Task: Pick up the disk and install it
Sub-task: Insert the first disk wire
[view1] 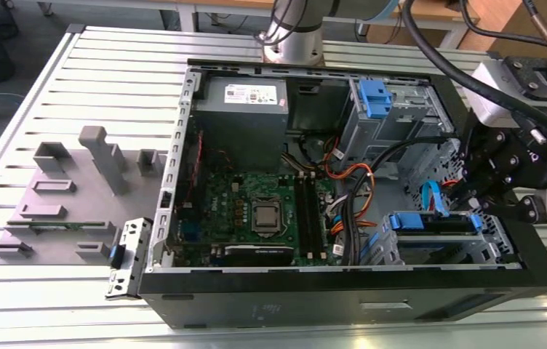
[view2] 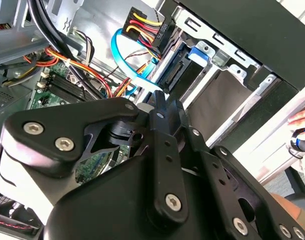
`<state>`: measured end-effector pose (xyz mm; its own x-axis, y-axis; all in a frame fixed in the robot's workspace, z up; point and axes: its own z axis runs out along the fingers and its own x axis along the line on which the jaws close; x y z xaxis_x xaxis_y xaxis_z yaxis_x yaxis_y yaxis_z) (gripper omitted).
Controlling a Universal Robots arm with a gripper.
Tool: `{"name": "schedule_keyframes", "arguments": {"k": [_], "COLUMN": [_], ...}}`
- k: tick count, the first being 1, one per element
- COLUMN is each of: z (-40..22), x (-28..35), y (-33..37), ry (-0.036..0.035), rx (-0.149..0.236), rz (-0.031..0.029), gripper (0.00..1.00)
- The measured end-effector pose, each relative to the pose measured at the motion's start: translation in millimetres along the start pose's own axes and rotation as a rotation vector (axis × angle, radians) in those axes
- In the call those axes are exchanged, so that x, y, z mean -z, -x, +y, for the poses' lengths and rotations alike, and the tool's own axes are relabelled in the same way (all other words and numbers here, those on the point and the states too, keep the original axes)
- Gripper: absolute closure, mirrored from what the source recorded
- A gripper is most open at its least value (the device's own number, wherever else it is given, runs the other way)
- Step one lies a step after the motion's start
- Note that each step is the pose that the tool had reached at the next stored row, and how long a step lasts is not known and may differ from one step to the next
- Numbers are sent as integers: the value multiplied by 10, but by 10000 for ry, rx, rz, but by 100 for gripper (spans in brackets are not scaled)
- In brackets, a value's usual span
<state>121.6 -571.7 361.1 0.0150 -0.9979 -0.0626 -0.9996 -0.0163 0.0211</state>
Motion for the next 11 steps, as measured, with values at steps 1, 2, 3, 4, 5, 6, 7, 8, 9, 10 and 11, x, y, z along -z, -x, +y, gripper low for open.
{"name": "schedule_keyframes", "arguments": {"k": [1, 2, 3, 4, 5, 6, 7, 8, 9, 10, 11], "z": [-2, -8, -18, -29, -41, -53, -65, -76, -80, -79, -80], "x": [0, 2, 2, 1, 1, 1, 1, 2, 1, 2, 4], "y": [0, 0, -1, -1, -1, -1, -1, -1, 0, 0, 0], "ry": [0, 1, 0, 0, 0, 0, 0, 0, 0, 0, -1], "rx": [0, 1, 0, 0, -1, 0, 0, 0, 0, 0, 0], "rz": [-1, 2, 1, -1, -1, -1, -1, -1, -2, -9, -19], "gripper": [76, 76, 76, 76, 76, 76, 76, 76, 76, 76, 76]}}
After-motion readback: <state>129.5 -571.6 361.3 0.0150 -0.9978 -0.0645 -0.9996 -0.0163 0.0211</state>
